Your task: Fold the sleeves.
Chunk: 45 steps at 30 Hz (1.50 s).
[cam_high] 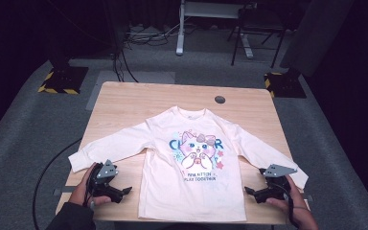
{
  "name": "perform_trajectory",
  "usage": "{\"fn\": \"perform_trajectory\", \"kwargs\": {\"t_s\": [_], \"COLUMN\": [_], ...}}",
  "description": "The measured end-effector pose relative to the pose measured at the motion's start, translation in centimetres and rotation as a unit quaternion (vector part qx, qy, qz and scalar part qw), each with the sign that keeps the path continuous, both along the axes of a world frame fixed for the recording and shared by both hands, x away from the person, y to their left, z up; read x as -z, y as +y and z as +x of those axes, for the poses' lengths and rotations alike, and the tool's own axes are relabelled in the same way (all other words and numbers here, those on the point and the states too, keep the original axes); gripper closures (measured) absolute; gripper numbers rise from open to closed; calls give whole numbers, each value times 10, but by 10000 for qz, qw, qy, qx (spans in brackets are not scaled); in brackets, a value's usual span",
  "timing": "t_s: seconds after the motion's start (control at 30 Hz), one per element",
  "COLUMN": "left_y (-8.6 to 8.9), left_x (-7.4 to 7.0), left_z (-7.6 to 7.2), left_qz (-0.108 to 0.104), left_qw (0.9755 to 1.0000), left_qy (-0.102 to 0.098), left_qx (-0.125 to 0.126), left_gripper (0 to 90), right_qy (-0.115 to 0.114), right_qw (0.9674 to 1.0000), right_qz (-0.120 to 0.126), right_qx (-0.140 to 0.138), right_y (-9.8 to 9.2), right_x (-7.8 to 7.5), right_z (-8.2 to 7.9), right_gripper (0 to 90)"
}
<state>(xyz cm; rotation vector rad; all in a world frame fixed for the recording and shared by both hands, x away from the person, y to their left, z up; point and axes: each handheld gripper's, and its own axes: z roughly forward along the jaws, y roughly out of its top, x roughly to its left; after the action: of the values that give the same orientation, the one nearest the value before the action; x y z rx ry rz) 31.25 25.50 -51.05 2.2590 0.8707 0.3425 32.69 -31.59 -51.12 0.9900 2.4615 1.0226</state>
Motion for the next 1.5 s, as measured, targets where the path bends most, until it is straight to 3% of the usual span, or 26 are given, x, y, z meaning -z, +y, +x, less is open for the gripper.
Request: {"fn": "perform_trajectory", "kwargs": {"t_s": [0.27, 0.9, 1.5], "left_y": [0, 0, 0], "left_x": [0, 0, 0], "left_z": [0, 0, 0], "left_qz": [-1, -1, -1], "left_qw": [10000, 10000, 10000], "left_qy": [-1, -1, 0], "left_qx": [1, 1, 1], "left_gripper": [5, 5, 5], "right_qy": [-41, -347, -498], "right_qw": [9999, 9987, 9966], "right_qz": [-141, -156, -251], "right_qx": [-25, 343, 601], "right_y": [0, -14, -27], "right_x": [-3, -17, -24], "right_z": [-1, -1, 3], "right_gripper": [34, 37, 45]}}
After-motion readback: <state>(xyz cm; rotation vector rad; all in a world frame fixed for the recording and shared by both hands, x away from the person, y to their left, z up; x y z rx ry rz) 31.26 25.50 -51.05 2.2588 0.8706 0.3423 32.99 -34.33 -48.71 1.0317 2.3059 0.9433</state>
